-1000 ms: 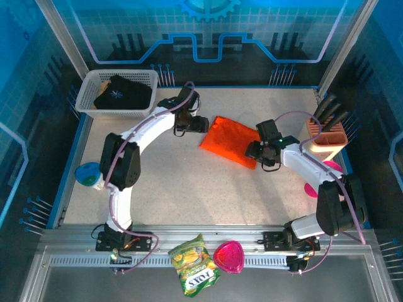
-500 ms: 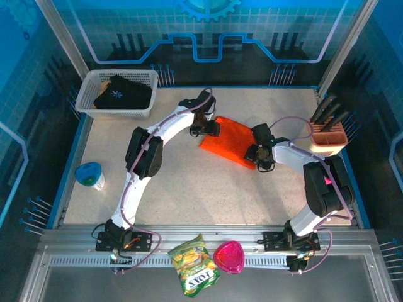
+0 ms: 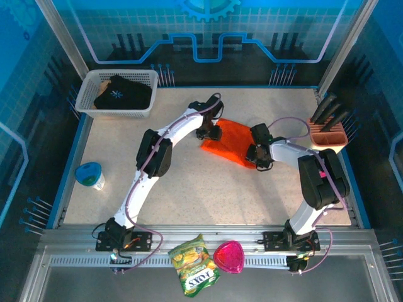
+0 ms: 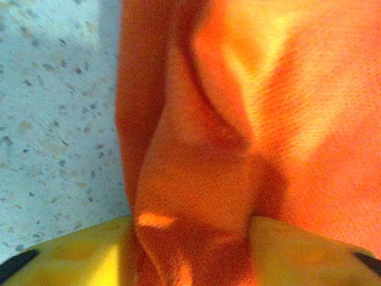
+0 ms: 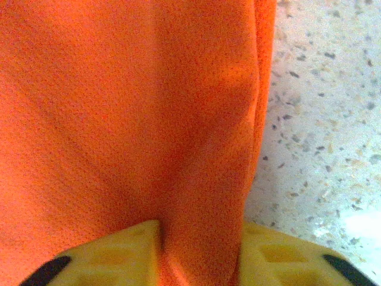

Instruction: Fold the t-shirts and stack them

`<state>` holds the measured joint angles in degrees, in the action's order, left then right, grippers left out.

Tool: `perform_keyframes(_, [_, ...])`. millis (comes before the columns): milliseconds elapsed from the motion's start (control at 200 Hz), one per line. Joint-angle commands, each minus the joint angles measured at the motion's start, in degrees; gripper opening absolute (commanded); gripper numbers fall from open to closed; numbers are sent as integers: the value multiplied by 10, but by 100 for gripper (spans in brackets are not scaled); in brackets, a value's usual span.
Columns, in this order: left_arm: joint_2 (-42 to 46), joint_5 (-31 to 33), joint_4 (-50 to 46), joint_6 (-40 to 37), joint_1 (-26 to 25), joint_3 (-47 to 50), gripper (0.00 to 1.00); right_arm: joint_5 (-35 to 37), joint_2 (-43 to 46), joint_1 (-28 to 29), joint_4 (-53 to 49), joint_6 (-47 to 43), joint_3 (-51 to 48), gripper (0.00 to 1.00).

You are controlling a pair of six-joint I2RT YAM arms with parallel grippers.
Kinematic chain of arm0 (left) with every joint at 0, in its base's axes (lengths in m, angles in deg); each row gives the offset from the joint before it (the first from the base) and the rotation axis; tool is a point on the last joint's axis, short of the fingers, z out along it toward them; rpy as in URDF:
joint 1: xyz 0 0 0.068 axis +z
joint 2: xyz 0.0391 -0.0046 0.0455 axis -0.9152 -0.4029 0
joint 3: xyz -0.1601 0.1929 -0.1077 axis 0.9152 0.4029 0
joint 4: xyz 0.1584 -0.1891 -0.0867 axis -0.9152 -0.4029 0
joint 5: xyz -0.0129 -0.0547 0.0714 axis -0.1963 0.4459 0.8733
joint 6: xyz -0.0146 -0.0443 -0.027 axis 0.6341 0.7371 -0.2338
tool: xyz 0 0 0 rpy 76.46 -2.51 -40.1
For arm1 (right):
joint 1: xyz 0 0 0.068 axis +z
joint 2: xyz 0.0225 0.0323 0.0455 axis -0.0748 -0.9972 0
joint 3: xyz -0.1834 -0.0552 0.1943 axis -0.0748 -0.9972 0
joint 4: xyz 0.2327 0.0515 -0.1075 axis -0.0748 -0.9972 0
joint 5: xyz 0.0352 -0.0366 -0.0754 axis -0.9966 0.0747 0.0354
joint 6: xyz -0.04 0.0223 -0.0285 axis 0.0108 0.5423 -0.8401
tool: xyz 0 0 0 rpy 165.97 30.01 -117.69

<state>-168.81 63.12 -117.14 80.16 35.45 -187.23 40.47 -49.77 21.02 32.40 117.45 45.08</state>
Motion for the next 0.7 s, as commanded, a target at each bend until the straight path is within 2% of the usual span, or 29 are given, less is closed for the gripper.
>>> perform_keyframes(0, [-21, 33, -45, 2, -5, 11, 41, -8, -18, -5, 0, -16, 13, 29])
perform_keyframes(100, [-6, 55, -36, 9, -3, 46, 17, -18, -28, -7, -3, -34, 25, 17])
perform_keyframes(205, [14, 67, -17, 14, 0, 83, 0, -38, -42, -9, 6, -60, 39, 2])
perform_keyframes(220, [16, 69, -15, 14, 1, 88, 0, -42, -44, -8, 9, -64, 41, 0])
perform_keyframes(485, [41, 91, 11, 6, 55, 116, 0, -58, -106, -14, -7, -142, 142, 0])
perform_keyframes(696, [3, 88, -2, -26, 105, 14, 0, -71, -193, -29, -43, -197, 278, 0])
